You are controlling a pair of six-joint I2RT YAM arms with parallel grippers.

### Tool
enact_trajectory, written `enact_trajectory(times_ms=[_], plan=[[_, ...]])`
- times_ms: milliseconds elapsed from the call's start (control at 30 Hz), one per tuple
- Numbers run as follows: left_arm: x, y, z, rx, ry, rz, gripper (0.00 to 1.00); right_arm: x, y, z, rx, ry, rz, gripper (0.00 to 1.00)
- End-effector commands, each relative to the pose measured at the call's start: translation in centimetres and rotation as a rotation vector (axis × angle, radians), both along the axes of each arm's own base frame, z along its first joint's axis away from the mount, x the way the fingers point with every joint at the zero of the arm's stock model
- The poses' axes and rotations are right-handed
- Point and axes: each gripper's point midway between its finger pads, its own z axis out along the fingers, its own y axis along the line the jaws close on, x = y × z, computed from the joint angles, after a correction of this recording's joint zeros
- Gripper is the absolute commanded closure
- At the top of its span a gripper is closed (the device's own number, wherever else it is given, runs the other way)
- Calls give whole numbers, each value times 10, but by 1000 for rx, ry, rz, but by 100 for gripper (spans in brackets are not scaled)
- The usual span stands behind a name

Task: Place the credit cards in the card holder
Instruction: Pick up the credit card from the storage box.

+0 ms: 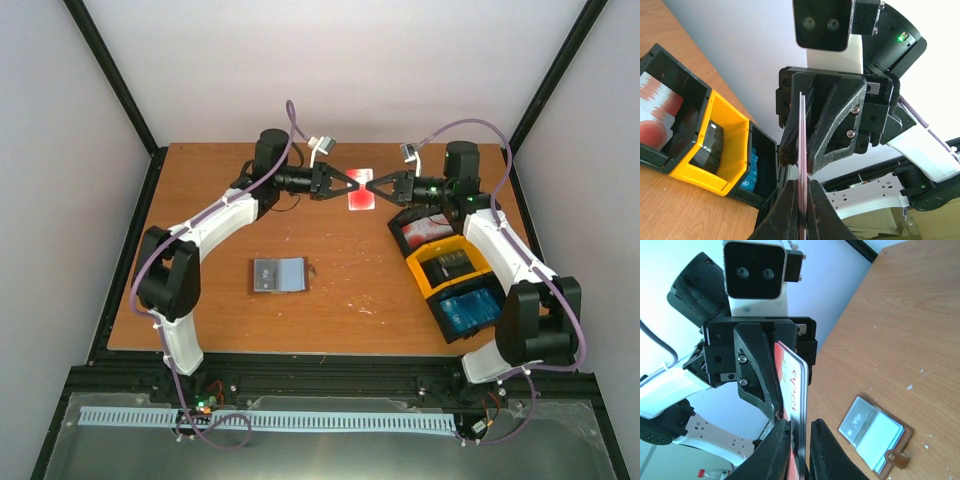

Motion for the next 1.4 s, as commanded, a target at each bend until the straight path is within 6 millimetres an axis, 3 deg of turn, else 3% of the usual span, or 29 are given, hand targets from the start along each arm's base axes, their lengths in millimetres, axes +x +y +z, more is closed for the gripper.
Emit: enact_trajectory(times_ms=[0, 367, 567, 800, 1200, 1367], plan=[[-7, 12, 22, -52, -73, -23, 99, -5, 3, 35, 55, -95, 18, 86], [-29, 26, 54, -115, -175, -106, 99, -7, 3, 76, 158, -124, -3, 88], [-46, 32, 77, -163, -293, -152, 99, -9, 6, 87, 166, -140, 2, 90], [-46, 32, 77, -165, -297, -162, 99, -24, 17, 97, 152, -205, 60, 79], [-44, 36, 80, -161, -314, -126, 99, -24, 13, 105, 159, -242, -6, 71], [-44, 36, 81, -163, -315, -128, 99, -30, 15, 109, 166, -258, 10, 62]])
